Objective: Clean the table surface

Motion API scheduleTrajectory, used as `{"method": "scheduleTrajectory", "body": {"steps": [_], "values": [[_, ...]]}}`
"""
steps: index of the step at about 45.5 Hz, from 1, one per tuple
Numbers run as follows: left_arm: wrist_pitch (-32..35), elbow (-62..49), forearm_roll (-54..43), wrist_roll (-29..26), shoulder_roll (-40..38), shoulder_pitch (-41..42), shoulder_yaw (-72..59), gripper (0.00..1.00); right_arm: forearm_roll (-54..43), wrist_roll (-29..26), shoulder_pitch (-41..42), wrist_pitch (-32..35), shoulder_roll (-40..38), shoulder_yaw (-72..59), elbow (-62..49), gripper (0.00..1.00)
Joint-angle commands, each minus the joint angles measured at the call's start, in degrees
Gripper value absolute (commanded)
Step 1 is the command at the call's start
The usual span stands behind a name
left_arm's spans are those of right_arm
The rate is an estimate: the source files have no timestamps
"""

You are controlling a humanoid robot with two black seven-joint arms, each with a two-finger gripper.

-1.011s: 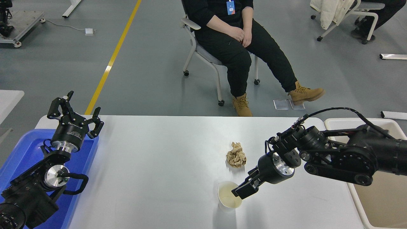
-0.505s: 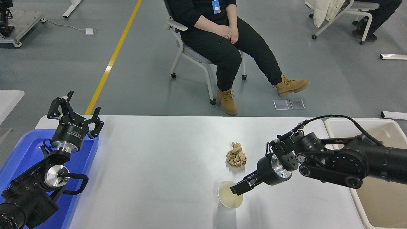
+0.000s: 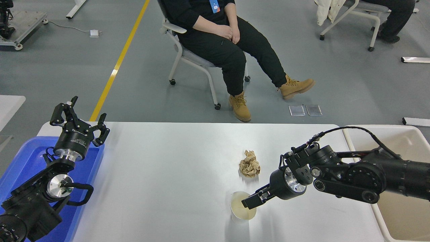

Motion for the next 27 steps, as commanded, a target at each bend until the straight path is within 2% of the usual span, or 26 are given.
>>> {"method": "scheduleTrajectory", "body": {"steps": [1,9,12,13,16,19,27], "values": [[0.0,0.0,-0.05,0.0,-0.01,0.0,0.0,1.0,-0.08,0.13,-1.02,-1.3,1.2,-0.59,-1.88,0.86],[0.0,0.0,0.04,0.0,-0.01,0.0,0.0,1.0,-0.17,0.4,-0.49,-2.62,1.29,-0.86,-2.67,0.73],[0.0,0.0,-0.05,0.0,-0.01,0.0,0.0,1.0,-0.26,0.4,-0.05,-2.62,1.29,-0.94,-2.67,0.55],[0.0,0.0,0.04,0.0,-0.01,0.0,0.0,1.0,-0.26,0.4,0.12,-2.53,1.2,-1.12,-2.67,0.43],[0.0,0.0,-0.05,0.0,-0.01,0.0,0.0,1.0,-0.26,0.4,0.39,-2.35,1.11,-1.73,-2.76,0.21],[0.0,0.0,-0.05,0.0,-0.01,0.0,0.0,1.0,-0.26,0.4,0.56,-2.18,1.03,-2.44,-3.02,0.02],[0.0,0.0,0.04,0.0,-0.01,0.0,0.0,1.0,-0.26,0.66,0.56,-2.0,0.85,-2.79,-3.02,0.0]]}}
